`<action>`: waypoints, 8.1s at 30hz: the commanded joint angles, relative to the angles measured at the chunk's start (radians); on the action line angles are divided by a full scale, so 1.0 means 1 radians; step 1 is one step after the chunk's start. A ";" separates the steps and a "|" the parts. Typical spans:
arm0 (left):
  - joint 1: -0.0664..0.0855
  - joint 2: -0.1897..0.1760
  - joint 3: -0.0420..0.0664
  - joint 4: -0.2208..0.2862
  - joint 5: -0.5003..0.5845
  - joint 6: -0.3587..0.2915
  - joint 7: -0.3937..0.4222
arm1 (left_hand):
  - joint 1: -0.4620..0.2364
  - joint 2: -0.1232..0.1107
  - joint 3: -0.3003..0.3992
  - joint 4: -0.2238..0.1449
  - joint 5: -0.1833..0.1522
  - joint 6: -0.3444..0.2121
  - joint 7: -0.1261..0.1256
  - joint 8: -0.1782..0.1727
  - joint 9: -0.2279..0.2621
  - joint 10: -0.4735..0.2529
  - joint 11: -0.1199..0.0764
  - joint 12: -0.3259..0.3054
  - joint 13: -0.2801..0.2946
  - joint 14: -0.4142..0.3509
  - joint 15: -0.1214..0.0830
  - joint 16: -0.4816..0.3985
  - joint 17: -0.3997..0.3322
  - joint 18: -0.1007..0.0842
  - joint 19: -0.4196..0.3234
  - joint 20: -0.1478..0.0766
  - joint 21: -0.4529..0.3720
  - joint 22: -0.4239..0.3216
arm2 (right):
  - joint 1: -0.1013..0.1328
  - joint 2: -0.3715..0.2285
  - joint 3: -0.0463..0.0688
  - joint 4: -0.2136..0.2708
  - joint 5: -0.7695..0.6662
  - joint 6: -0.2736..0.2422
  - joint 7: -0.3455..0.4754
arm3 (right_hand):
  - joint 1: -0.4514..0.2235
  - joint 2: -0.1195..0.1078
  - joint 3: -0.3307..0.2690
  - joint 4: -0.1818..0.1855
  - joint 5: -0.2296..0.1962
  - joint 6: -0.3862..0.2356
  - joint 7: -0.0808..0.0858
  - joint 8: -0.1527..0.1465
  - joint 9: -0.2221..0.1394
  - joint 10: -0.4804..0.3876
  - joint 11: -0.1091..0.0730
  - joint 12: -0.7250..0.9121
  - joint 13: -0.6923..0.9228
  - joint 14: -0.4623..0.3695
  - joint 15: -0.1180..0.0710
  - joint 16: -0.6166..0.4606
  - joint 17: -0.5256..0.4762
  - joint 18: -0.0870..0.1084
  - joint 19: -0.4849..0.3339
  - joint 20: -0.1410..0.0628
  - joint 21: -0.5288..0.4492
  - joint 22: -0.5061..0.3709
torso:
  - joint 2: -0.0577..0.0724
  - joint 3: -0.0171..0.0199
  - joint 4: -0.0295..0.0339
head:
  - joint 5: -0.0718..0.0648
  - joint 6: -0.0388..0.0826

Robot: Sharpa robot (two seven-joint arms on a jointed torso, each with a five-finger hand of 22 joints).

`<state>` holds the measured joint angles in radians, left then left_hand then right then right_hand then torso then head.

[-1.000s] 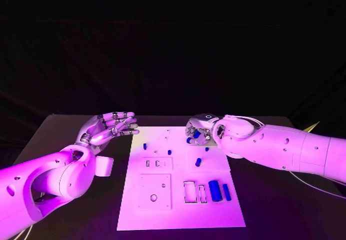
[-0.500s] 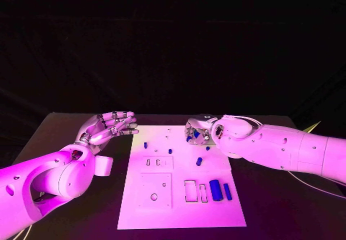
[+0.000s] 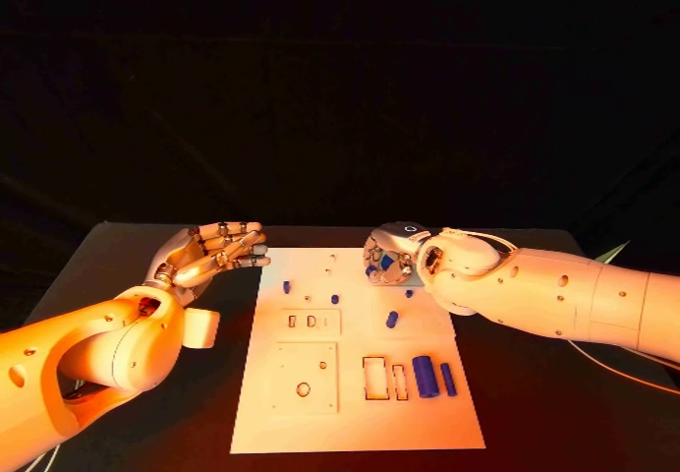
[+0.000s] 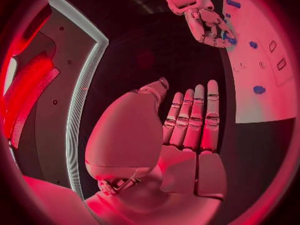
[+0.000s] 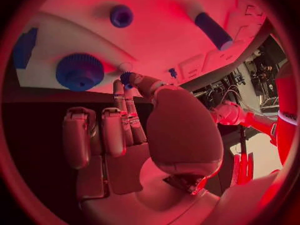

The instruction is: Assemble the parts on the task board

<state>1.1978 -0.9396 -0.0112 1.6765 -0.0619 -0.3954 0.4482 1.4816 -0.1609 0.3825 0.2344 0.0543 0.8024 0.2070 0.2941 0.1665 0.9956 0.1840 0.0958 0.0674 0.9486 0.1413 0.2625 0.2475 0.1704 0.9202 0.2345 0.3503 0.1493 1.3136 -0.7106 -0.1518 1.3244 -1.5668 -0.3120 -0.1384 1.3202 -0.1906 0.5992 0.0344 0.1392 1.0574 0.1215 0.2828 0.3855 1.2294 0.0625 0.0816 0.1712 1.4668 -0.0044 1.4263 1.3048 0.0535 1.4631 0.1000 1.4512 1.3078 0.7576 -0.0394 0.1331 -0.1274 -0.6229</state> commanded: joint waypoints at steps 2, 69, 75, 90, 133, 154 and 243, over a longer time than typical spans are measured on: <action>0.001 0.000 0.001 -0.002 -0.003 0.019 0.002 | -0.003 -0.006 0.006 0.001 -0.003 0.003 0.030 -0.001 -0.001 0.004 0.002 -0.005 -0.001 -0.005 0.001 -0.006 0.001 0.010 0.008 0.002 0.006 0.001 | 0.005 -0.001 0.004 0.024 -0.007 -0.075 -0.031 | 0.008 0.017 0.005 -0.006 -0.005 0.009 0.000 0.009 0.014 0.011 0.000 0.005 0.006 0.056 -0.009 0.006 0.002 -0.015 0.018 -0.006 0.009 0.089 | 0.002 -0.0021 0.0048 | -0.002 0.006; 0.003 0.007 0.001 -0.003 0.000 0.027 -0.004 | -0.003 -0.006 0.012 -0.007 -0.003 0.000 0.030 -0.003 -0.002 0.004 0.003 -0.015 -0.001 -0.013 0.004 -0.012 0.009 0.008 -0.014 0.005 0.000 -0.002 | 0.002 0.161 0.006 -0.116 -0.078 -0.101 -0.110 | -0.010 0.000 0.007 -0.011 -0.006 -0.008 0.005 0.009 0.030 0.008 0.004 -0.005 0.006 0.055 -0.006 0.007 -0.001 -0.014 0.015 -0.006 0.007 0.087 | 0.014 -0.0213 0.0462 | -0.013 -0.002; 0.003 0.007 0.001 -0.004 0.000 0.027 -0.004 | -0.003 -0.006 0.012 -0.007 -0.003 0.000 0.030 -0.003 -0.002 0.004 0.003 -0.015 -0.001 -0.013 0.004 -0.012 0.009 0.008 -0.014 0.005 0.000 -0.002 | 0.002 0.162 0.006 -0.116 -0.075 -0.094 -0.108 | -0.013 -0.002 0.007 -0.010 -0.006 -0.009 0.006 0.009 0.031 0.007 0.004 -0.006 0.006 0.055 -0.006 0.007 -0.002 -0.014 0.014 -0.006 0.006 0.086 | 0.014 -0.0217 0.0463 | -0.013 -0.003; 0.003 0.009 0.001 -0.009 0.000 0.028 -0.005 | -0.003 -0.006 0.012 -0.007 -0.003 0.000 0.030 -0.003 -0.002 0.004 0.003 -0.015 -0.001 -0.013 0.004 -0.012 0.009 0.008 -0.014 0.005 0.000 -0.002 | 0.002 0.160 0.006 -0.124 -0.077 -0.064 -0.126 | -0.019 -0.006 0.007 -0.008 -0.006 -0.013 0.006 0.008 0.033 0.006 0.005 -0.008 0.006 0.054 -0.005 0.006 -0.004 -0.013 0.012 -0.005 0.004 0.083 | 0.015 -0.0218 0.0476 | -0.016 -0.007; 0.003 0.007 0.001 -0.017 0.000 0.028 -0.004 | -0.002 -0.007 0.015 -0.012 -0.003 -0.001 0.029 -0.004 -0.002 0.006 0.003 -0.019 0.000 -0.014 0.004 -0.013 0.013 0.008 -0.017 0.005 0.001 -0.002 | -0.002 0.141 0.006 -0.100 -0.082 -0.061 -0.128 | -0.028 -0.013 0.008 -0.005 -0.007 -0.014 0.005 0.009 0.039 0.009 0.005 -0.008 0.007 0.054 -0.005 0.006 -0.006 -0.013 0.013 -0.004 0.005 0.085 | 0.016 -0.0242 0.0517 | -0.018 -0.010; 0.003 0.009 0.001 -0.022 -0.002 0.028 -0.005 | -0.002 -0.007 0.015 -0.012 -0.003 -0.001 0.029 -0.004 -0.002 0.006 0.003 -0.019 0.000 -0.014 0.004 -0.013 0.013 0.008 -0.017 0.005 0.001 -0.002 | -0.001 0.057 0.008 -0.033 -0.064 -0.105 -0.128 | 0.028 -0.013 -0.260 0.060 -0.002 -0.209 0.022 -0.140 -0.002 -0.155 0.031 0.009 -0.038 0.019 0.015 -0.084 -0.163 0.038 -0.089 0.014 -0.202 -0.161 | 0.015 -0.0234 0.0504 | -0.025 -0.004; 0.003 0.034 0.000 -0.043 -0.015 0.037 -0.021 | -0.005 -0.007 0.018 -0.016 -0.003 0.000 0.029 -0.004 -0.002 0.009 0.003 -0.024 0.000 -0.015 0.004 -0.015 0.019 0.009 -0.020 0.007 0.003 -0.002 | -0.003 -0.134 0.022 0.018 0.258 0.028 -0.128 | 0.085 0.015 -0.449 0.255 0.161 -0.139 0.027 -0.020 0.009 0.331 0.005 1.477 1.388 0.104 0.001 0.145 0.266 -0.053 0.108 0.003 0.120 0.263 | 0.013 0.0050 0.0228 | -0.029 -0.019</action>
<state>1.1992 -0.9067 -0.0116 1.6327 -0.0725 -0.3765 0.4226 1.4816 -0.1608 0.3976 0.2193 0.0543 0.8023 0.2070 0.2941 0.1662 0.9991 0.1876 0.0773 0.0675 0.9377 0.1450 0.2508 0.2656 0.1700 0.9058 0.2412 0.3503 0.1483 1.3161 -0.8459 -0.1272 1.3436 -1.3108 -0.3001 -0.2639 1.4149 -0.1795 0.1454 0.2896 0.3005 0.9104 0.1472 0.2678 0.3955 1.4668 0.0749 1.5546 1.3077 1.4665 -0.0001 1.5647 1.3080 0.0065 1.4662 0.1003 1.5672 1.3074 0.7710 -0.0337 0.1561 -0.1563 -0.6410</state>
